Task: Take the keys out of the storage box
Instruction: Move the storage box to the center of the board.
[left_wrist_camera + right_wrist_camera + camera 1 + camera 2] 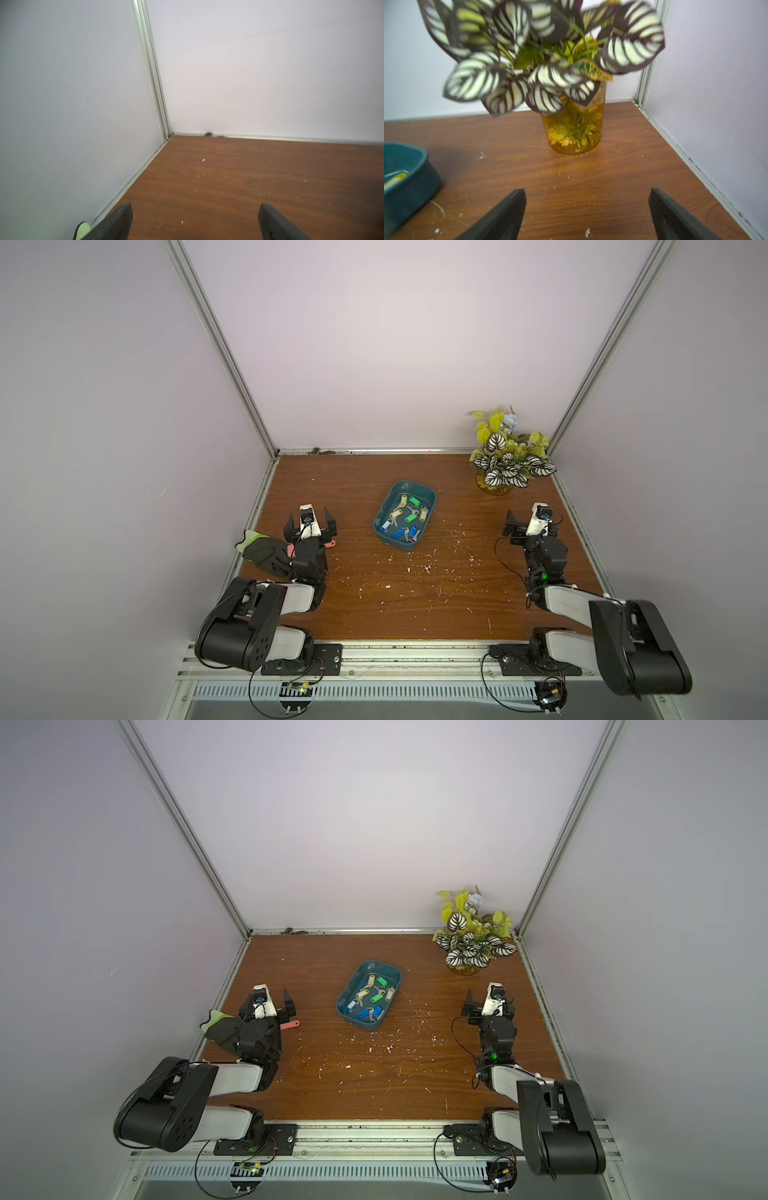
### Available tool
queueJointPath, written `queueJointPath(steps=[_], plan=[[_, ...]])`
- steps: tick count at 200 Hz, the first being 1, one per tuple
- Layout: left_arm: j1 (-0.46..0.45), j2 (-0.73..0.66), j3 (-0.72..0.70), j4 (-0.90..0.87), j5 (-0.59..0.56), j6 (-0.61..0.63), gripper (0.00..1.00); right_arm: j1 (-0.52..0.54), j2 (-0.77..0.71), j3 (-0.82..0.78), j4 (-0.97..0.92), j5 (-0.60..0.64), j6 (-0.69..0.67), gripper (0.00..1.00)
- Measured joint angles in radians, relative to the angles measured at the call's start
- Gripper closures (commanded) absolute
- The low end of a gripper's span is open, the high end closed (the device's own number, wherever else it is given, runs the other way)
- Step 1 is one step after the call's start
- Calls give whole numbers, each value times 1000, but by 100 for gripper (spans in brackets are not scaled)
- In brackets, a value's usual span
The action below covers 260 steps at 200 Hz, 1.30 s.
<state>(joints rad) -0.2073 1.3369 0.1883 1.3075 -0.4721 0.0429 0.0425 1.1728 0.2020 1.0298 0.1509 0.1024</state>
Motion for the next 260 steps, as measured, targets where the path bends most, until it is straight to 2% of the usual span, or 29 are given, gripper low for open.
queueJointPath(steps=[24, 53, 71, 83, 107, 139, 204, 260], plan=[[-11, -113, 76, -148, 33, -79, 2, 0, -177, 34, -165, -34, 101, 1], [-11, -143, 354, -505, 167, -245, 1, -1, -311, 85, -332, -116, 204, 1], [-11, -97, 513, -694, 275, -323, 0, -1, -354, 110, -410, -188, 252, 1], [-15, -47, 588, -798, 354, -364, 3, -1, -357, 126, -459, -237, 270, 1], [-28, 65, 654, -941, 494, -405, 7, 2, -342, 153, -554, -329, 284, 1], [-82, 241, 761, -1112, 603, -407, 17, 13, -329, 164, -643, -389, 283, 1], [-158, 556, 1105, -1360, 609, -318, 40, 26, -328, 166, -710, -399, 280, 1], [-164, 716, 1258, -1470, 589, -272, 63, 29, -341, 166, -726, -392, 280, 2]])
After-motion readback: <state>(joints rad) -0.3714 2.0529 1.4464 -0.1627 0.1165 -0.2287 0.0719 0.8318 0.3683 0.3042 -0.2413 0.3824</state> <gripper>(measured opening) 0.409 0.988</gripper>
